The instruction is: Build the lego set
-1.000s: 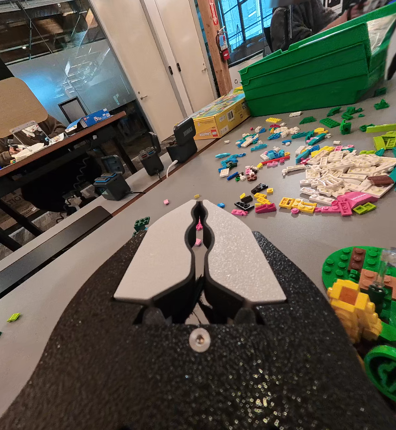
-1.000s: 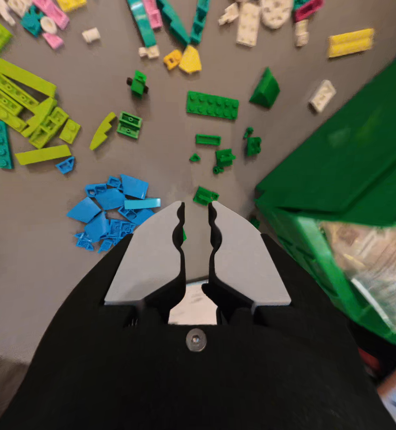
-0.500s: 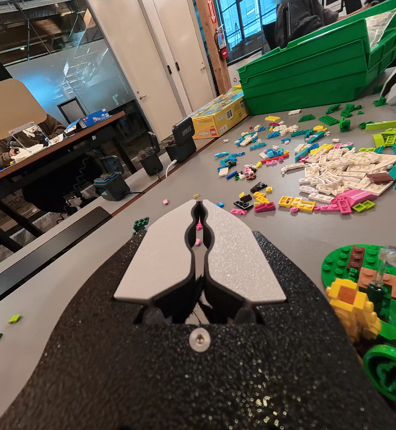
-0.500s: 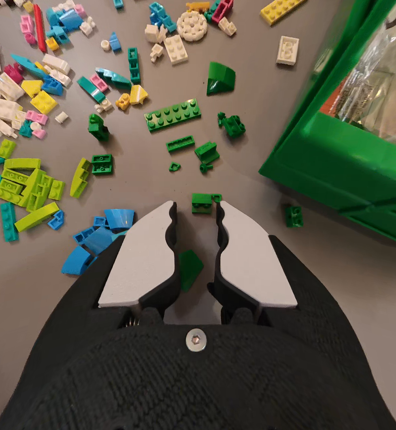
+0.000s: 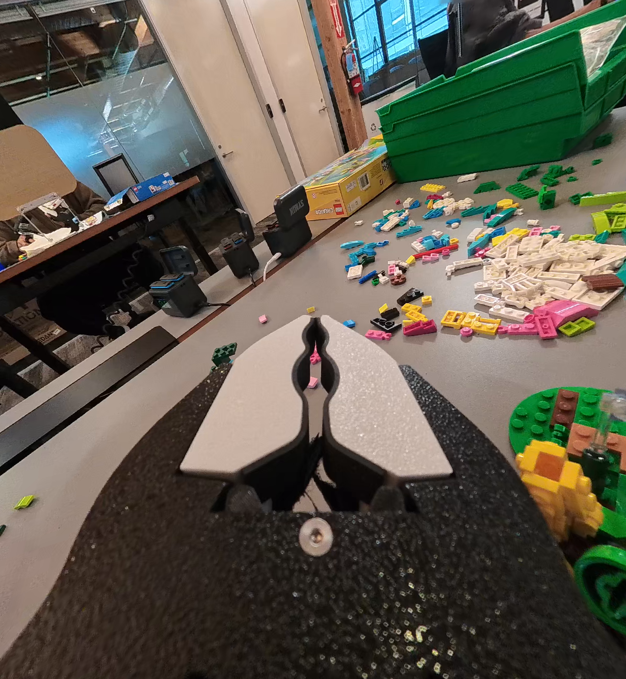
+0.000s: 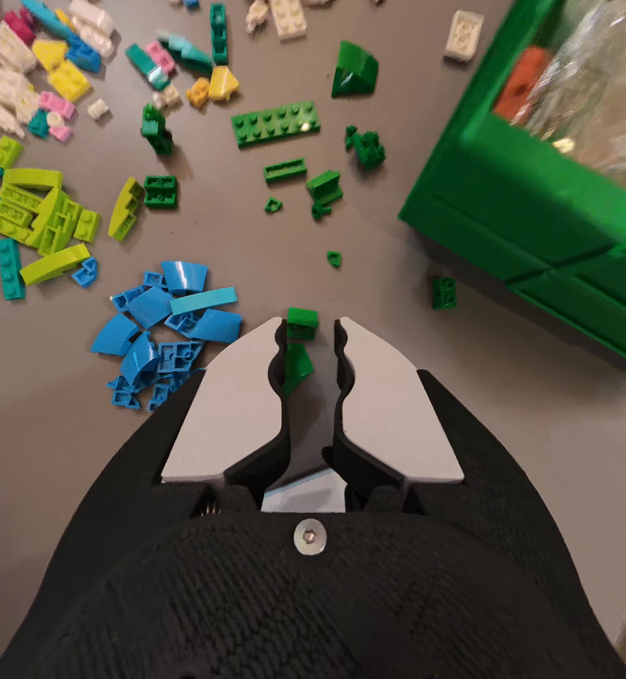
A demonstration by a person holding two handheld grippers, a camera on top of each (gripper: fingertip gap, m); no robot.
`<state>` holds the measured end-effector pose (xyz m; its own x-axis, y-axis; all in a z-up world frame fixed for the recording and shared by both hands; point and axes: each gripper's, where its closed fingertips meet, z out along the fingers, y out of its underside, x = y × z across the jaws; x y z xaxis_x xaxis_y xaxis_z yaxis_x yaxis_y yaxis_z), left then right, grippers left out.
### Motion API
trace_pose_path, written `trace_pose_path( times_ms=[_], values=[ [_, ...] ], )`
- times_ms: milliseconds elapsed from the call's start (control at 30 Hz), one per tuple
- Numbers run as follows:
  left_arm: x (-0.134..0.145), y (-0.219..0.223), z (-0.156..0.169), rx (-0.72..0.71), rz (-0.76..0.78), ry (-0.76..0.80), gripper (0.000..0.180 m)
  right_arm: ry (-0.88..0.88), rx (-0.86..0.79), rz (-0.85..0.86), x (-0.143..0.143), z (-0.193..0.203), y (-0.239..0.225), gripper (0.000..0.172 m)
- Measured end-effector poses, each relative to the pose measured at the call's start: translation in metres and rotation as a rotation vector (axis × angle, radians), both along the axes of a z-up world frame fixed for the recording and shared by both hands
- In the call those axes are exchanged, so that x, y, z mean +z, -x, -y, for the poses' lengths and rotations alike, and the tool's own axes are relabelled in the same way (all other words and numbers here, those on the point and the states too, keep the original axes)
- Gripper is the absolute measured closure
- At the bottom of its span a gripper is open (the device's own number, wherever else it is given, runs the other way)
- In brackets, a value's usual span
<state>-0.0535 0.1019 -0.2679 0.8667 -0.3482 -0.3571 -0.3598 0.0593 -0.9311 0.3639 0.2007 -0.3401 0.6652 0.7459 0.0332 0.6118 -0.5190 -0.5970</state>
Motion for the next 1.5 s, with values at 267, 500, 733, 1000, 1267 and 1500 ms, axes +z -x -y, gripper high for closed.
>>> trace_pose_path(
  times_ms=[267, 500, 733, 1000, 1267, 1500],
  values=[
    [0.0, 0.0, 0.0, 0.0, 0.0, 0.0, 0.18, -0.006, -0.17, -0.033, -0.003, -0.057, -0.039, 0.145],
    [0.0, 0.001, 0.0, 0.0, 0.001, 0.0, 0.18, 0.01, -0.183, -0.076, -0.009, -0.061, -0.039, 0.164],
    [0.0, 0.001, 0.0, 0.0, 0.003, -0.001, 0.18, 0.032, -0.057, -0.119, 0.003, -0.014, -0.023, 0.165],
    [0.0, 0.001, 0.0, 0.0, 0.003, -0.001, 0.18, 0.03, 0.026, 0.01, -0.005, 0.012, -0.017, 0.146],
    [0.001, 0.001, 0.0, 0.0, 0.002, -0.002, 0.18, -0.067, 0.179, -0.159, 0.026, 0.009, 0.087, 0.146],
    [0.001, 0.001, 0.0, -0.001, 0.008, -0.002, 0.18, -0.014, 0.226, -0.128, 0.002, -0.003, 0.131, 0.147]
  ],
)
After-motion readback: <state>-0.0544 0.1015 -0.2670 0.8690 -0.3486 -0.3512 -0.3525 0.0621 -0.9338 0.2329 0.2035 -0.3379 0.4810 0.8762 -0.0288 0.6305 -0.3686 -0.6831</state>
